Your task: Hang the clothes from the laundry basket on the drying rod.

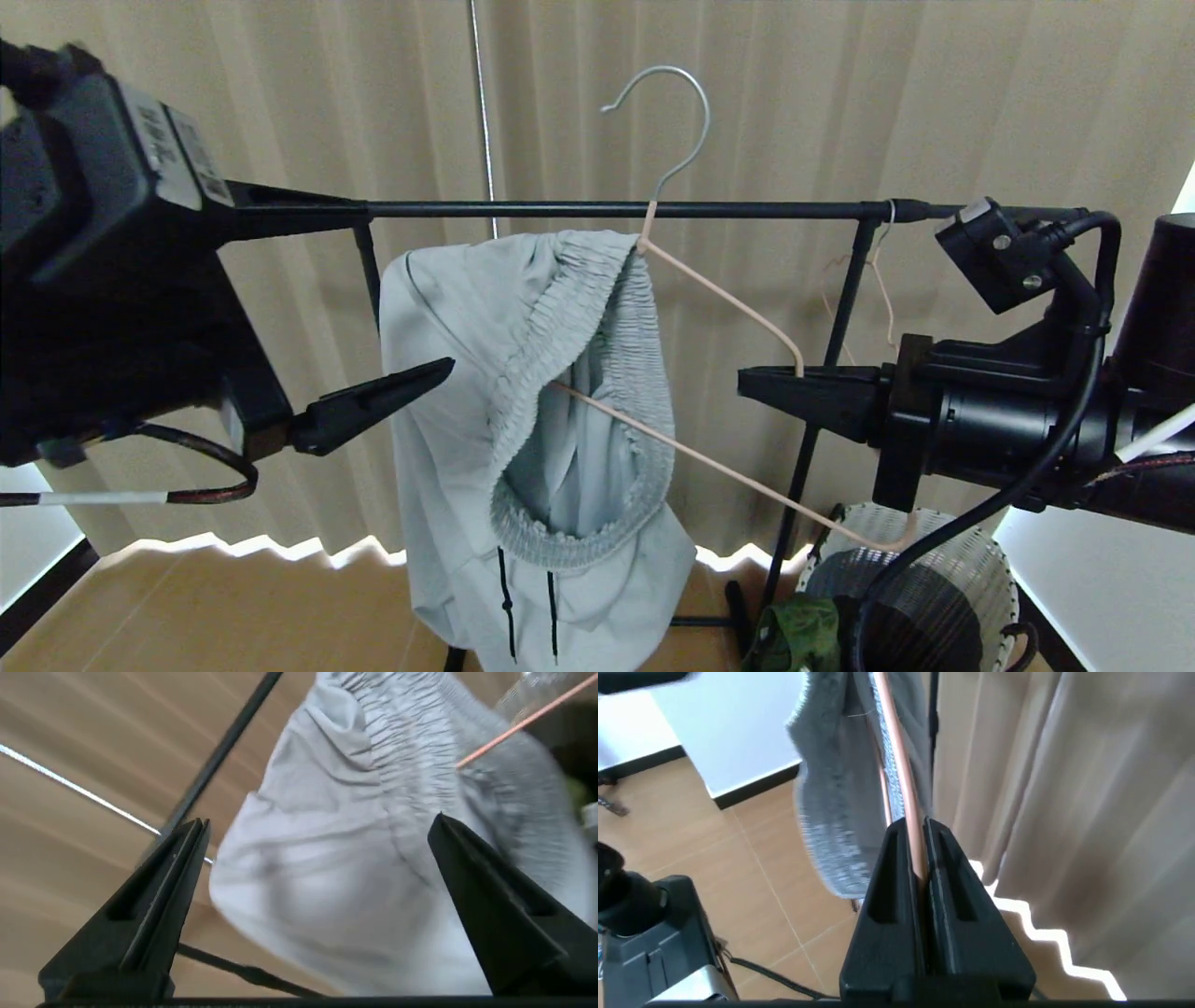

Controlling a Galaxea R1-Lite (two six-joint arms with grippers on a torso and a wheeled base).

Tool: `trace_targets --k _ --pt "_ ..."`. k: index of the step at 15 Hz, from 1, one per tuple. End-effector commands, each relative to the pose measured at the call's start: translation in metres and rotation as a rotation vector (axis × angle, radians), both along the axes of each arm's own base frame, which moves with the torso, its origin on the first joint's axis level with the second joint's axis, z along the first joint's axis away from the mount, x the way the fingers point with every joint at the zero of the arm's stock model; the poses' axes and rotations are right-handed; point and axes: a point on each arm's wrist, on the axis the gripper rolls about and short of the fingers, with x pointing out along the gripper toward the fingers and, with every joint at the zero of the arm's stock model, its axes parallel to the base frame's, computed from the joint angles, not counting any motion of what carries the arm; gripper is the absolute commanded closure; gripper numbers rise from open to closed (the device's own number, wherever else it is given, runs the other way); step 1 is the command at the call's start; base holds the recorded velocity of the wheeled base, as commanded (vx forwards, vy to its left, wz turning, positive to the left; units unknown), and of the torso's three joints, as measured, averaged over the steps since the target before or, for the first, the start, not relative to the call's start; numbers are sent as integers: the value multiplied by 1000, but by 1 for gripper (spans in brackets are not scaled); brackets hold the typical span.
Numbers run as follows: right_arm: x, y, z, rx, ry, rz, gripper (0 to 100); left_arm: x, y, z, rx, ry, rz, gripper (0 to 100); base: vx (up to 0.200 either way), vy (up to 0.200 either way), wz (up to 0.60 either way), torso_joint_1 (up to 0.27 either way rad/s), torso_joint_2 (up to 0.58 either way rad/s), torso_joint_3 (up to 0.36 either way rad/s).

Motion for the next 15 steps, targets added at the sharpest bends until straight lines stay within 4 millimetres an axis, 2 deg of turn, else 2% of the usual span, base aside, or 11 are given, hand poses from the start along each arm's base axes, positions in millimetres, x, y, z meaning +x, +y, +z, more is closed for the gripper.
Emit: trace_targets --k 1,4,6,9,15 --pt "3 2 0 1 1 6 100 31 -15 -5 52 -13 1 0 0 0 0 0 0 0" --pt "1 3 -3 -3 9 26 100 50 -24 -11 53 -34 1 0 0 0 0 0 0 0" --pt "-4 1 -3 4 13 70 100 57 -22 -14 54 -32 21 0 0 0 0 0 0 0" --pt "-15 6 -5 -2 7 133 100 57 -20 -14 52 -29 19 0 0 0 0 0 0 0" --pt "-20 7 -9 -32 -34 206 100 53 -17 -18 51 -13 -15 0 0 0 0 0 0 0"
